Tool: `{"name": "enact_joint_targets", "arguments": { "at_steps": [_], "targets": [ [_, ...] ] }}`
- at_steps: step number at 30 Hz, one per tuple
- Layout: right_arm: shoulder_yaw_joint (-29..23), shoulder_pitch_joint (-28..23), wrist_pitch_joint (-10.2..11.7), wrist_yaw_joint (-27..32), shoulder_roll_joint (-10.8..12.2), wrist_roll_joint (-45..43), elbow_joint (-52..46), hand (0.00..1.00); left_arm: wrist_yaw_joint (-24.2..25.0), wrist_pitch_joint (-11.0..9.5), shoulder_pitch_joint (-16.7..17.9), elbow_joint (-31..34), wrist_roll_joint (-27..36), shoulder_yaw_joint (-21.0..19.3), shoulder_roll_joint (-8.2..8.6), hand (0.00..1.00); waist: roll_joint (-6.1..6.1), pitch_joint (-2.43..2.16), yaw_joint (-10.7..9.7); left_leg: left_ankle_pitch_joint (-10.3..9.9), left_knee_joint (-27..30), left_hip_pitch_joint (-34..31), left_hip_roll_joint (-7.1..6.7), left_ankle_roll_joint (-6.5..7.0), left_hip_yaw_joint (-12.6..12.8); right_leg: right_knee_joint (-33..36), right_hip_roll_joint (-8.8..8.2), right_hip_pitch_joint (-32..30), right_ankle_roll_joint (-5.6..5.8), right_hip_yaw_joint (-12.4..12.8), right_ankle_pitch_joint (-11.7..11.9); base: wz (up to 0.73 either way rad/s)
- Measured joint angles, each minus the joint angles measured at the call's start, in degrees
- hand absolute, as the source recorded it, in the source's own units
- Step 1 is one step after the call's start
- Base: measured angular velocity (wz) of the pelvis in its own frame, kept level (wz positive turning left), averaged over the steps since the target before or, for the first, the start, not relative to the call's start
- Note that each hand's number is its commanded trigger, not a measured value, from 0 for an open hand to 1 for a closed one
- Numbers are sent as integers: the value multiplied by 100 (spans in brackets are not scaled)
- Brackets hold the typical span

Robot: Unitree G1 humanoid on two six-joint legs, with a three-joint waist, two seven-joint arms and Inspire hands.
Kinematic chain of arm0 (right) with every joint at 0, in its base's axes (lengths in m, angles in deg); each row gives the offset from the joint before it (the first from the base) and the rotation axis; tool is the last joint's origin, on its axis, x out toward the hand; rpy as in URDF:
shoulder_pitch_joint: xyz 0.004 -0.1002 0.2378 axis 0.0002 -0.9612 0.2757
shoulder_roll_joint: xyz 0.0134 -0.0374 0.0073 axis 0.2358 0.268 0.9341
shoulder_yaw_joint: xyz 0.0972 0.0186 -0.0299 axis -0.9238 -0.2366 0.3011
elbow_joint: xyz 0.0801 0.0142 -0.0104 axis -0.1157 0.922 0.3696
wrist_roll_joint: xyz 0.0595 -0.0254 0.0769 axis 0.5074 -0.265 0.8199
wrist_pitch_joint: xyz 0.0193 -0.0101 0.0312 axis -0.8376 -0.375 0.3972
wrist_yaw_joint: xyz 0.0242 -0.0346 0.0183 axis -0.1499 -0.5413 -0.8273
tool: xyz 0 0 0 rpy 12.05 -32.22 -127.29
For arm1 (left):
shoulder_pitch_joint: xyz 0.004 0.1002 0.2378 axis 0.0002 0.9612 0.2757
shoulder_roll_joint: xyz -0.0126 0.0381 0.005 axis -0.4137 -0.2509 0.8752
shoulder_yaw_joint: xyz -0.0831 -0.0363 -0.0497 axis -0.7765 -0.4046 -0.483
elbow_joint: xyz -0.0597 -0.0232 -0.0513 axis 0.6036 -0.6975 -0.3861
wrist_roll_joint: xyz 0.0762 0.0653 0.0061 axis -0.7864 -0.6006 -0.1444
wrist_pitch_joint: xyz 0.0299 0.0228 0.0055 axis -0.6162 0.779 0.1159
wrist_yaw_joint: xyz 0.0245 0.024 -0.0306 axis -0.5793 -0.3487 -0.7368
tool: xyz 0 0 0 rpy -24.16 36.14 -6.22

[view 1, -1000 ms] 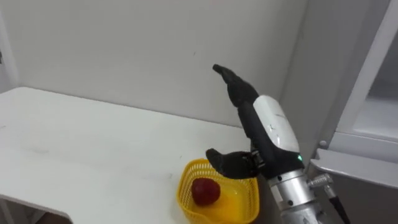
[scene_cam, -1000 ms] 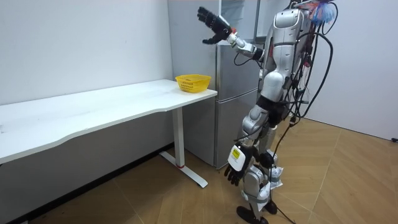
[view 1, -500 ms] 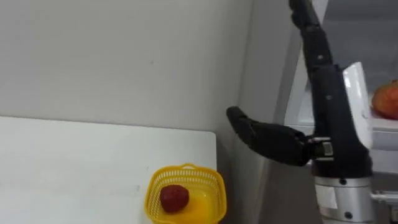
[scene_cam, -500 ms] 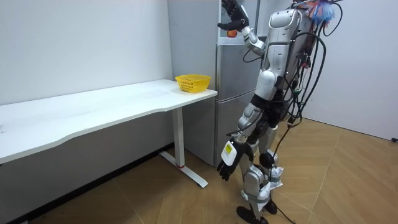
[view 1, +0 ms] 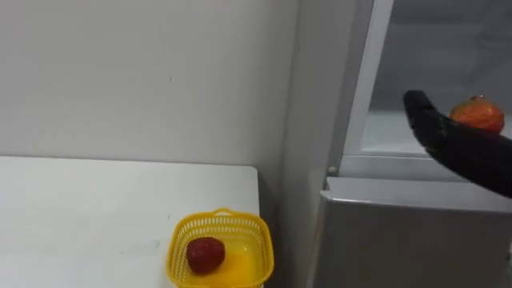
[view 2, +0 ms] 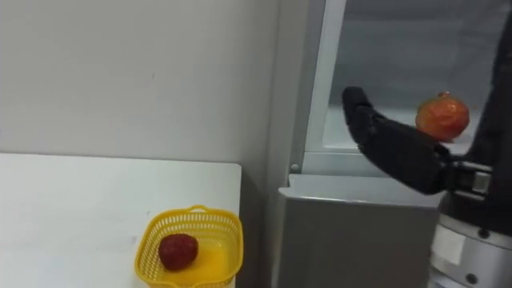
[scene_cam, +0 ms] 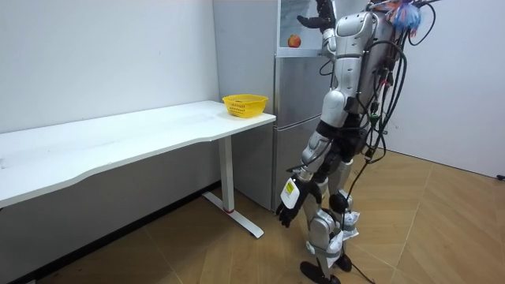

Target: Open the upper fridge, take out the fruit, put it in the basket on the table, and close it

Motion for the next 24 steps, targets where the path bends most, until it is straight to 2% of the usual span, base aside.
{"name": "enact_joint_targets", "arguments": {
  "at_steps": [4,8,11,14,17,21,22,24],
  "targets": [
    [-351,5,-41,186,-112,10,206,0,103,14,77,1,-6,-52,2,0,-53,-5,-71,0,19,18,-2,0,-20,-8,2,32,-1,7,-1,2],
    [-456,30,-80,213,-178,46,530,0,162,13,78,7,2,-49,-11,0,-119,8,-85,1,39,11,-6,-1,-38,-17,-1,47,-9,0,-12,2],
    [-491,41,-113,243,-253,172,1033,0,206,9,67,26,3,-37,-63,0,-212,33,-72,1,62,5,-8,-2,-38,-14,-4,19,-14,8,-42,0],
    [-492,96,-214,247,-317,190,1311,0,267,9,62,26,-2,-44,-129,0,-303,31,-60,1,86,-58,-10,-3,-50,-5,-3,-44,-15,17,-57,0],
    [-536,307,-247,289,-471,260,1523,0,323,12,89,36,-18,-49,-188,0,-306,33,-59,1,104,-113,-10,-2,-55,-10,0,-56,-11,-12,-27,0],
    [-537,586,-264,335,-800,606,2143,0,312,53,96,85,-55,-76,-257,0,-353,10,-28,2,75,-98,-15,-3,-101,-3,-3,-54,-10,-61,-27,4],
    [-538,687,-305,324,-873,713,2378,0,312,67,95,94,-55,-124,-252,0,-378,-4,13,6,42,-87,-14,-7,-99,2,0,-52,-10,-43,-27,0],
    [-538,808,-460,285,-981,827,2589,0,317,103,125,167,-54,-166,-252,0,-392,0,42,7,35,-93,-9,-8,-100,3,4,-60,-10,-50,-27,0]
  ]
}}
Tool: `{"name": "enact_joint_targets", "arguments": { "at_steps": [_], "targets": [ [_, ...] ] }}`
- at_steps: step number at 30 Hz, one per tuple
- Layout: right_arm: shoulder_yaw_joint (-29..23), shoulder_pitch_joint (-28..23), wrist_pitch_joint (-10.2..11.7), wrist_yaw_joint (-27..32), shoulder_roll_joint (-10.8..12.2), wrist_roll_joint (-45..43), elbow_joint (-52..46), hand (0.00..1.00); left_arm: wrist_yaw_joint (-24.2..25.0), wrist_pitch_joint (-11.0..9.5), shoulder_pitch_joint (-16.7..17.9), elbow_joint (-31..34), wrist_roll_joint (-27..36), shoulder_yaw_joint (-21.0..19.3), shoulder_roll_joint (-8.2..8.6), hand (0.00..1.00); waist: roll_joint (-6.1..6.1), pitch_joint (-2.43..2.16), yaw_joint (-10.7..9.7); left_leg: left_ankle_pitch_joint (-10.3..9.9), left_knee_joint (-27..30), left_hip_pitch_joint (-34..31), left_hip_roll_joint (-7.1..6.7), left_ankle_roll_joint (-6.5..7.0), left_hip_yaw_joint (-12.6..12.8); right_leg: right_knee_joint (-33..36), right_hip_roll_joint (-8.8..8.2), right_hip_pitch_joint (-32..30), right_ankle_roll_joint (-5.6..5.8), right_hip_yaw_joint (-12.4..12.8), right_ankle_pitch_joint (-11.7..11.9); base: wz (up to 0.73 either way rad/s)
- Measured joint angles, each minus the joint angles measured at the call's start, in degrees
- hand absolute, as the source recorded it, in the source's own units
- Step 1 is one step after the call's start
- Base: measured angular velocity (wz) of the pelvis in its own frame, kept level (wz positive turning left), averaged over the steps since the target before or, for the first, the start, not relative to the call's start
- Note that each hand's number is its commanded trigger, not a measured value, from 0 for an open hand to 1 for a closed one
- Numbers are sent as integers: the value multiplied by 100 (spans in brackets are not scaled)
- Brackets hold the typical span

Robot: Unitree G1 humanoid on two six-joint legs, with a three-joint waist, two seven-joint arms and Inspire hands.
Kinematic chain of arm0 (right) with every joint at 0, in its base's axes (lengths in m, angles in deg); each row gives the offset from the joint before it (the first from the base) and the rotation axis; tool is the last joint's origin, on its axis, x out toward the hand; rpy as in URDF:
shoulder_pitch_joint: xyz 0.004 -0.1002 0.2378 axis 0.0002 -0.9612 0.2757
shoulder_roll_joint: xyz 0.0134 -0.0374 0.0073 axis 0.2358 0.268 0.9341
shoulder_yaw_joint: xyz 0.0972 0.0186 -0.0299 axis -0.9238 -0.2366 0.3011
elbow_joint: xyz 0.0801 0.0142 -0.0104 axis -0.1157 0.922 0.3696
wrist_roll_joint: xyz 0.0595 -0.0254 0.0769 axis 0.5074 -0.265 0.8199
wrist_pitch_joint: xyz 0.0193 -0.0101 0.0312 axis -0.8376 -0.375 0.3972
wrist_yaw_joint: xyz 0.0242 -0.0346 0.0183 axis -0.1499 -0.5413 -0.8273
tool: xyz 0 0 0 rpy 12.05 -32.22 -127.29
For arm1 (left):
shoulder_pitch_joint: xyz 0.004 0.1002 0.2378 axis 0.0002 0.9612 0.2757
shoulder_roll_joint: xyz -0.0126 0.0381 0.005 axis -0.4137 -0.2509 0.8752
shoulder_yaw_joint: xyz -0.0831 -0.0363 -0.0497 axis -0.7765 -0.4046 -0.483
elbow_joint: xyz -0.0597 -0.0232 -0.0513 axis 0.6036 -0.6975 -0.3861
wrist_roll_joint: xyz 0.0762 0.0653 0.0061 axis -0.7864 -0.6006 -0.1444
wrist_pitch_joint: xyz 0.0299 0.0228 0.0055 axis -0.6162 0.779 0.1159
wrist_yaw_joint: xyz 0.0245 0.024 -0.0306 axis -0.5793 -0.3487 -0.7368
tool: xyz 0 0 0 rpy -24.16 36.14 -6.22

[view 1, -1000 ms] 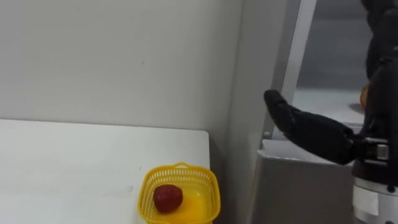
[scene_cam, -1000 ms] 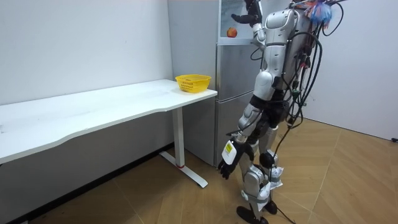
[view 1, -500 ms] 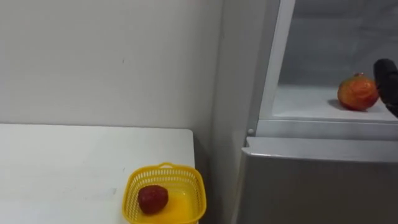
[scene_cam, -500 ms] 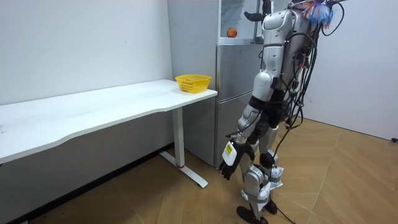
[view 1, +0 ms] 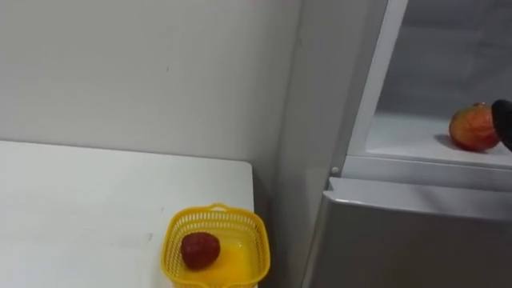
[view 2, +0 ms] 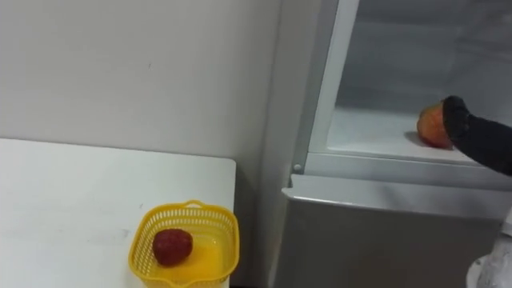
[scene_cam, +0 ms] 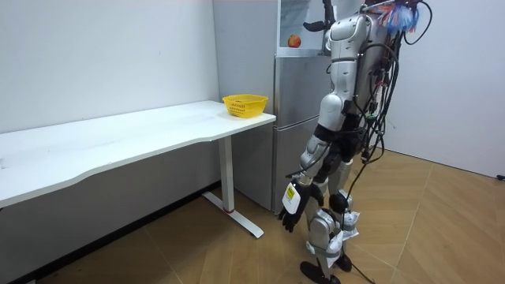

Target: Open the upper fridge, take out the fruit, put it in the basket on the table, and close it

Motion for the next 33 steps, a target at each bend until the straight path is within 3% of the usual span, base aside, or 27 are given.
{"name": "enact_joint_targets", "arguments": {
  "at_steps": [6,11,17,24,33],
  "targets": [
    [52,505,-42,-201,-290,440,612,0,39,2,102,147,0,-117,-4,0,-51,35,80,0,-8,-12,2,-1,-45,-11,-10,13,0,-113,0,4],
    [245,988,-41,-470,-549,676,1216,0,153,-15,122,156,13,-154,-14,0,-60,32,73,-2,48,-85,-15,0,-163,-14,-31,5,1,-231,1,12],
    [309,1164,-131,-878,-568,1058,1589,0,235,5,158,155,41,-232,-24,0,-58,28,121,0,71,-137,-18,-2,-235,-9,-41,10,2,-322,0,7],
    [554,1176,-372,-1088,-725,1227,2045,0,286,29,233,334,43,-230,-85,0,-122,-22,202,12,98,-186,-23,-18,-276,5,-52,-14,2,-409,-1,3],
    [686,1268,-429,-1259,-738,1205,2345,0,437,111,339,355,37,-229,-149,0,-176,-10,212,13,108,-191,-28,-19,-302,1,-53,-5,2,-420,-1,1]
  ]
}}
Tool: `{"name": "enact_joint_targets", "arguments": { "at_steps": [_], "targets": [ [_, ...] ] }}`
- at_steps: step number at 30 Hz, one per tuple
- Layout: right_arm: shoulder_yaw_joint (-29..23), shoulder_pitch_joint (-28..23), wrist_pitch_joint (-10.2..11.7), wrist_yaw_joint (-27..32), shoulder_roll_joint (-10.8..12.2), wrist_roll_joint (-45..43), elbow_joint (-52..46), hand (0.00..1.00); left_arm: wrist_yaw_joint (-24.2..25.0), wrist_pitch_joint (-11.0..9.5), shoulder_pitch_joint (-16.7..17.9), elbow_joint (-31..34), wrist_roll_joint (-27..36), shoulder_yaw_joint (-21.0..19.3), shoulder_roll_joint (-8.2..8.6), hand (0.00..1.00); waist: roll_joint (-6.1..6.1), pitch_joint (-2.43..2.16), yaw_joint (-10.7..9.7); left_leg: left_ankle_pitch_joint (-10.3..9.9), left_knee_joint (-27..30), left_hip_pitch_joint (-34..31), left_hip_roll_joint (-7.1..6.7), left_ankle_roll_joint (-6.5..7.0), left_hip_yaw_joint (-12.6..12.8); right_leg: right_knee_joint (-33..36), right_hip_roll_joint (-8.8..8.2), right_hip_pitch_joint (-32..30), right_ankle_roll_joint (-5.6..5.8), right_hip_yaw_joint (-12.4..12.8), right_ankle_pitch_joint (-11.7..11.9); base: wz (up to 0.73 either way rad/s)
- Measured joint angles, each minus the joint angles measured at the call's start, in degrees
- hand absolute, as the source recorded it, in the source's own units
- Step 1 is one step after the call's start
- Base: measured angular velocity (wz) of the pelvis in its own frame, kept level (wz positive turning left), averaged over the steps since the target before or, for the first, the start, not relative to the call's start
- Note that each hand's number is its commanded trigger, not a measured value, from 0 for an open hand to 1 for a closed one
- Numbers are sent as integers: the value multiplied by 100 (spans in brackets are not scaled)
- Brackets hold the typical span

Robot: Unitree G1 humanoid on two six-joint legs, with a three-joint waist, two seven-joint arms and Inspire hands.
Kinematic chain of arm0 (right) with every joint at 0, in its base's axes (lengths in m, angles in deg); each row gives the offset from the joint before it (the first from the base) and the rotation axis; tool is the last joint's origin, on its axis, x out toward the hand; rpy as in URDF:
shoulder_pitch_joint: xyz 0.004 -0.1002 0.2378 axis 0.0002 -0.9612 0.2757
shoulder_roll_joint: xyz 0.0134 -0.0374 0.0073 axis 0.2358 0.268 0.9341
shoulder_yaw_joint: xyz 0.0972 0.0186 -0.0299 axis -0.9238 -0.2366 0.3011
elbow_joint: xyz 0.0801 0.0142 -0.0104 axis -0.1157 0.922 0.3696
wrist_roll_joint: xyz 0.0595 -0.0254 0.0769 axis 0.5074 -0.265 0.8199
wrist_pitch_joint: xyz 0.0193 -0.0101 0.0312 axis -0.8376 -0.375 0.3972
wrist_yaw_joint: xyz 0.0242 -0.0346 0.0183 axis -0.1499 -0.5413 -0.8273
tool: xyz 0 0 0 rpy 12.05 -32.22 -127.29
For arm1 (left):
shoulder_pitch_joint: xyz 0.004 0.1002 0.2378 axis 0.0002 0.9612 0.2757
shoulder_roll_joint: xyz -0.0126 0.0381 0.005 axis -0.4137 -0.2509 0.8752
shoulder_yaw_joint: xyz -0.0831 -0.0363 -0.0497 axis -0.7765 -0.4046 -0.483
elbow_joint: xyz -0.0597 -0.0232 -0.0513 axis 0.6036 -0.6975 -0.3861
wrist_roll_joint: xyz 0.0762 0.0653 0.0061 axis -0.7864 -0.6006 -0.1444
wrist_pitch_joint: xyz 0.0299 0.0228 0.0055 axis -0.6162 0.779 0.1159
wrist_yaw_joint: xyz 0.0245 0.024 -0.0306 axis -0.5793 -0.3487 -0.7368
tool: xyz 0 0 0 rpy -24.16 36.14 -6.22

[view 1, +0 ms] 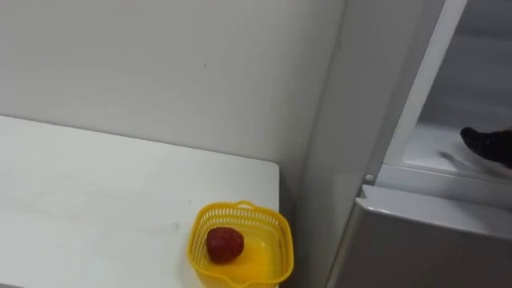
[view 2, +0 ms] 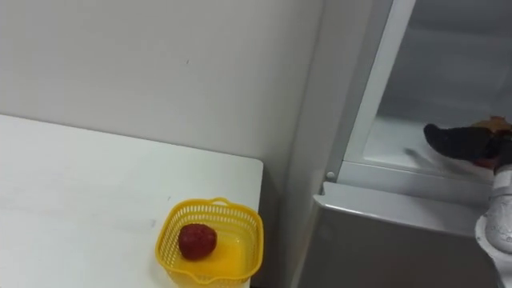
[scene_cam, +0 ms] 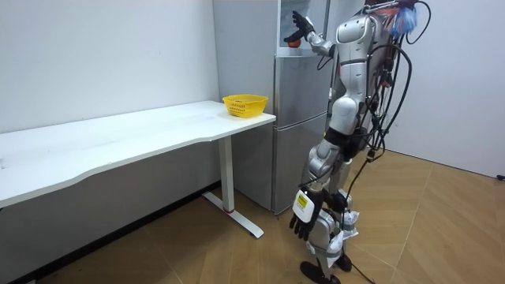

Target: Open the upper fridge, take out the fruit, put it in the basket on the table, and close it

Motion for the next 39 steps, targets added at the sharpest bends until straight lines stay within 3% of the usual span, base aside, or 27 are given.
{"name": "enact_joint_targets", "arguments": {
  "at_steps": [7,17,24,32,36,39],
  "targets": [
    [0,1,-162,-191,-10,1,382,0,57,149,29,8,-7,0,-5,0,17,11,-18,2,4,6,0,-2,0,3,-1,11,0,5,0,0],
    [1,1,-207,-279,-51,0,382,0,56,150,31,28,-2,2,-7,0,-11,7,-24,4,12,5,-2,-3,0,5,-4,18,0,1,0,0],
    [186,1,-290,-506,-453,270,468,0,47,185,67,258,5,-2,-49,0,-28,9,-26,2,15,-12,-3,-2,-11,-11,-3,14,0,5,-1,0],
    [195,1,-371,-731,-461,393,505,0,25,296,36,423,-42,-7,-110,0,16,24,-40,-1,49,-25,-2,0,-11,-6,-3,6,-2,11,1,0],
    [195,4,-496,-875,-461,473,507,0,25,386,36,465,-42,-22,-109,0,56,-18,-32,0,52,-15,-2,0,-10,7,-4,13,-2,11,2,0],
    [191,8,-493,-985,-461,693,626,0,33,429,36,465,-39,-36,-111,0,85,-22,-35,0,58,16,-3,0,-16,1,-5,59,-3,7,2,0]
  ]
}}
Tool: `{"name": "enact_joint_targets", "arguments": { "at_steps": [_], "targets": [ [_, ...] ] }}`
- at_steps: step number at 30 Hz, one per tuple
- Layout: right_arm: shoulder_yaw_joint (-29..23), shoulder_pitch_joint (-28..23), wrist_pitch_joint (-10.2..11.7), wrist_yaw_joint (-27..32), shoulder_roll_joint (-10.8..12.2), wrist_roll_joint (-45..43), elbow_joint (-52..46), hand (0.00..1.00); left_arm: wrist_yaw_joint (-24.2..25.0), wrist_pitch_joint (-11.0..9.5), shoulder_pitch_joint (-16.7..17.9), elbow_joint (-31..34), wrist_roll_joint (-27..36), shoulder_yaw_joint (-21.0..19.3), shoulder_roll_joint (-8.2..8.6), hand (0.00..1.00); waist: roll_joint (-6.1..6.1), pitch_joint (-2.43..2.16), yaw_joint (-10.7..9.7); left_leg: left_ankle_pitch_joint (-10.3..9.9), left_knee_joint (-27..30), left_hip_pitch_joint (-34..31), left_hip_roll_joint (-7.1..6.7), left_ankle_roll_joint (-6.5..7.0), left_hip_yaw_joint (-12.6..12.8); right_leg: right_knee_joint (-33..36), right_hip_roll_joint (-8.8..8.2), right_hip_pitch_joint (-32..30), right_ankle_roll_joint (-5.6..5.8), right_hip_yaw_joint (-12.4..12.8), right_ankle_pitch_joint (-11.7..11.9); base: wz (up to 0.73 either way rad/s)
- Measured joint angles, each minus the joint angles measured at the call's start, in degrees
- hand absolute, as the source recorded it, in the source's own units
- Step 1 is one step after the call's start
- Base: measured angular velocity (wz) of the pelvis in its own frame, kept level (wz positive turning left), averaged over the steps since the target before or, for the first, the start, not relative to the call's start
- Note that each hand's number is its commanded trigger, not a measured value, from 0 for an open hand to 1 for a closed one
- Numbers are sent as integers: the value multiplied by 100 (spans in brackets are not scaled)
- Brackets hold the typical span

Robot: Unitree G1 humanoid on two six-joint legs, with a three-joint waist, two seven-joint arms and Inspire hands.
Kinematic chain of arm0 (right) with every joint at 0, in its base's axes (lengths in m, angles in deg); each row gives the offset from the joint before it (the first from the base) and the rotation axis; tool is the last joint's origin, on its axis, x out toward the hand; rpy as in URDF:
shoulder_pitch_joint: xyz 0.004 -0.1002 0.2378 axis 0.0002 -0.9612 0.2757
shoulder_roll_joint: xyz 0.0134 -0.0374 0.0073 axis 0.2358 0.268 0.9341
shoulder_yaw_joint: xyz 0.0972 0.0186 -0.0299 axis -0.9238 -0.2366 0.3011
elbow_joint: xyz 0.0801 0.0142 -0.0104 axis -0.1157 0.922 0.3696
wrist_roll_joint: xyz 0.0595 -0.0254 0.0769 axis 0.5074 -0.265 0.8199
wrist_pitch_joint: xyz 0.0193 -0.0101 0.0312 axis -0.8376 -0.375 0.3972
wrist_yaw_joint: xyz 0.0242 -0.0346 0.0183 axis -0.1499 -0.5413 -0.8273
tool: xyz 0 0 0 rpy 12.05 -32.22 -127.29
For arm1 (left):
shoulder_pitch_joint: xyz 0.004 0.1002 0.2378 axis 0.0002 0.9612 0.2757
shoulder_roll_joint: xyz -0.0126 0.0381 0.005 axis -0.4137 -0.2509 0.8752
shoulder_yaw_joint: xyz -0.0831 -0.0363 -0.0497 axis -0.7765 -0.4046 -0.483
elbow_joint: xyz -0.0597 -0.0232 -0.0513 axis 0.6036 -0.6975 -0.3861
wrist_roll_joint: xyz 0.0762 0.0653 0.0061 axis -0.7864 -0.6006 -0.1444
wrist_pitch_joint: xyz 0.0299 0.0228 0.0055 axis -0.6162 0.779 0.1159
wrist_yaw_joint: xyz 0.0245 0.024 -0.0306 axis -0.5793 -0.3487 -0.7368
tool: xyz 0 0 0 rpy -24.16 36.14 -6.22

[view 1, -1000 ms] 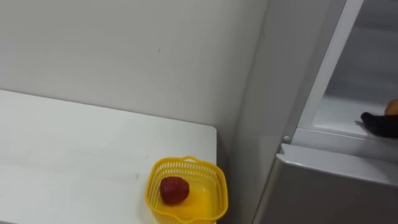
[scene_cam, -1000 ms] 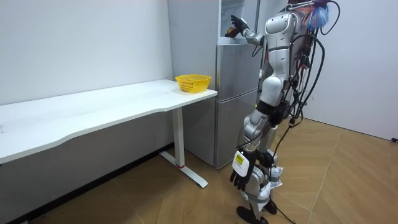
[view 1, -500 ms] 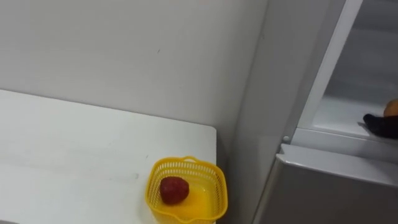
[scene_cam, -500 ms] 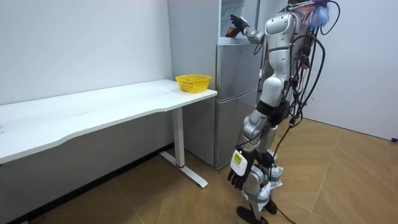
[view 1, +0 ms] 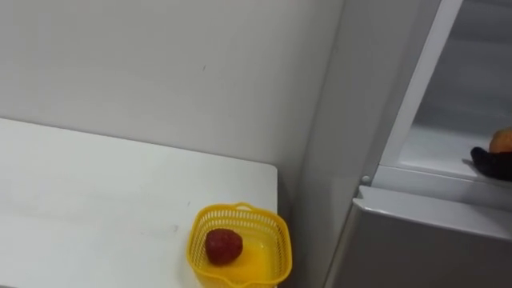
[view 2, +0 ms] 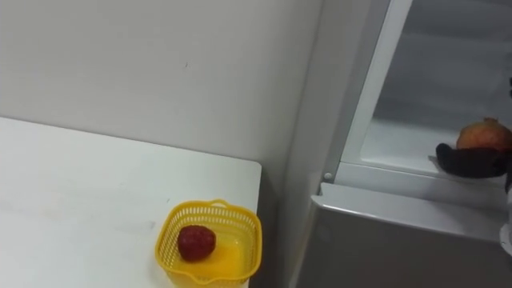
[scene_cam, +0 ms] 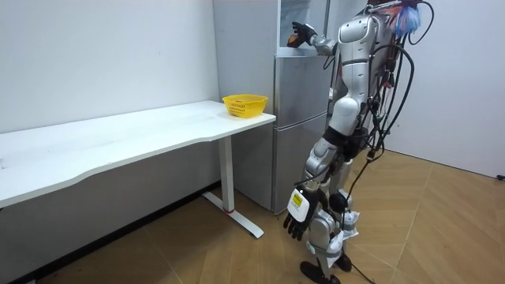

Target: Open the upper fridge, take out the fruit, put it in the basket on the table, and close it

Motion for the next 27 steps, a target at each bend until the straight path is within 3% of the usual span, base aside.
{"name": "enact_joint_targets", "arguments": {
  "at_steps": [5,6,7,8,9,10,14,27],
  "targets": [
    [1,129,5,-180,0,343,372,0,1,4,28,-3,-4,0,2,0,23,13,17,0,2,79,-2,0,-13,-2,-1,88,-1,-4,0,1],
    [1,185,4,-214,0,427,467,10,-6,4,38,-3,0,-7,1,0,22,13,19,0,2,85,-4,0,-19,-3,-3,93,-1,-6,0,0],
    [1,193,2,-244,0,460,486,53,-13,4,51,-3,-1,-18,2,0,19,16,20,1,4,84,-6,-1,-19,-6,-4,97,-1,-6,0,0],
    [1,193,2,-267,0,476,491,66,-15,3,67,-4,-2,-27,2,0,16,16,17,1,5,86,-7,-1,-19,-6,-6,101,-1,-8,0,0],
    [0,193,2,-315,0,495,505,96,-16,3,93,-4,-2,-69,3,0,5,16,14,1,7,87,-9,-1,-20,-9,-7,105,-1,-9,-1,0],
    [0,193,2,-343,0,513,515,100,-26,4,115,-4,-2,-80,0,0,-9,20,11,1,13,87,-10,-1,-21,-11,-7,107,-2,-10,-2,0],
    [-1,193,6,-409,0,551,587,100,-26,2,133,-5,-2,-87,0,0,-77,55,10,1,33,106,-21,0,-29,-28,-10,140,-15,-9,-14,0],
    [-28,321,279,-598,-27,646,1100,100,-9,-59,139,-6,0,-73,-33,0,-121,59,20,-11,35,198,-31,15,-31,-117,-11,252,-6,-18,-27,0]
  ]
}}
